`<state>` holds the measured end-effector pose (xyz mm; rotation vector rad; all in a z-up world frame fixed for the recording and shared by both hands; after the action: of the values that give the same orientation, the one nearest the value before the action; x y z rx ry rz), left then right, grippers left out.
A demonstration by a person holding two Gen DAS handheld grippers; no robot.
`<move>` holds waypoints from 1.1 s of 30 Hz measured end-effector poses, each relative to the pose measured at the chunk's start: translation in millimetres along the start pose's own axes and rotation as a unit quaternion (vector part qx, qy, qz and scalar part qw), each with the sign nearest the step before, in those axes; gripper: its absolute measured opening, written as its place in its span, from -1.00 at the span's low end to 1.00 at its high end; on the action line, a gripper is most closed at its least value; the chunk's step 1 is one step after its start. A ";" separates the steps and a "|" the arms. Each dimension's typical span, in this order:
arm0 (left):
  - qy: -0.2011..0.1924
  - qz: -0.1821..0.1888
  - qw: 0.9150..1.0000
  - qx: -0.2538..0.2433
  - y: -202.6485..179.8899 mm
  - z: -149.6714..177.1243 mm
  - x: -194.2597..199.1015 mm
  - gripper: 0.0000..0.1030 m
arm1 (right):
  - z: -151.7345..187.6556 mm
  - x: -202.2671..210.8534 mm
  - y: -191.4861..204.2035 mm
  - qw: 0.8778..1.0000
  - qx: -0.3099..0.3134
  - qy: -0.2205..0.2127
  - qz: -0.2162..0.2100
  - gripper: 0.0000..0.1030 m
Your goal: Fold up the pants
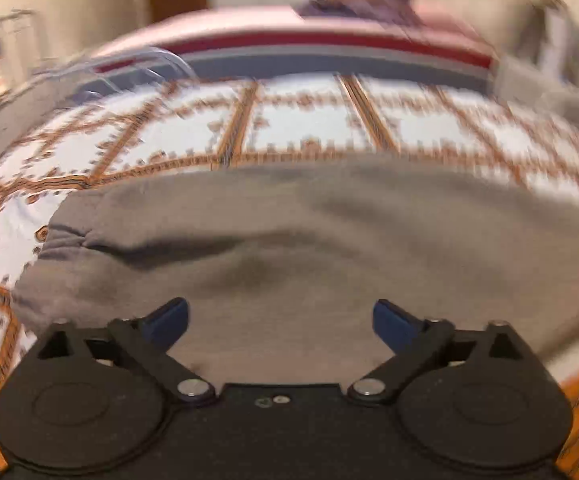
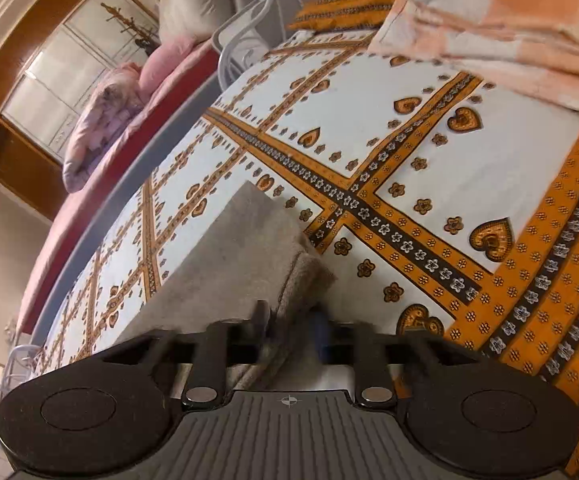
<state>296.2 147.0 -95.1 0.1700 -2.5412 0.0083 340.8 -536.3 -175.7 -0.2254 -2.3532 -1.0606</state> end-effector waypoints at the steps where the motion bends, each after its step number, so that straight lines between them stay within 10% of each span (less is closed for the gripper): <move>1: -0.008 -0.002 0.999 0.031 -15.8 -0.4 2.2 0.81 | -0.3 3.8 4.0 1.000 -0.006 -0.006 -0.008 -0.17; 4: -0.026 0.005 0.997 0.079 -85.8 10.3 7.5 0.81 | -1.5 7.7 17.2 1.000 0.012 -0.021 -0.004 -0.17; 13: 0.014 0.059 0.998 0.015 -278.1 34.1 -4.6 0.84 | 6.7 17.3 7.3 0.999 -0.042 -0.007 -0.005 -0.17; 33: 0.009 0.023 0.999 -0.025 -322.2 50.3 -11.4 0.89 | 2.9 2.5 -11.0 0.995 -0.100 -0.020 -0.016 -0.18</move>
<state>317.2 -173.4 -153.3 0.0916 -2.5241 -0.0356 333.6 -541.7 -183.0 -0.2857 -2.2924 -1.3198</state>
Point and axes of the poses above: each gripper's, at about its wrist camera, not at the fingertips, and x roughly against the way its jaws point, y to its left, z to its underside, the point moved 10 cm from there along -x, roughly the way its jaws point, and after that the axes turned 11 degrees about -y, right-handed, at the moved point
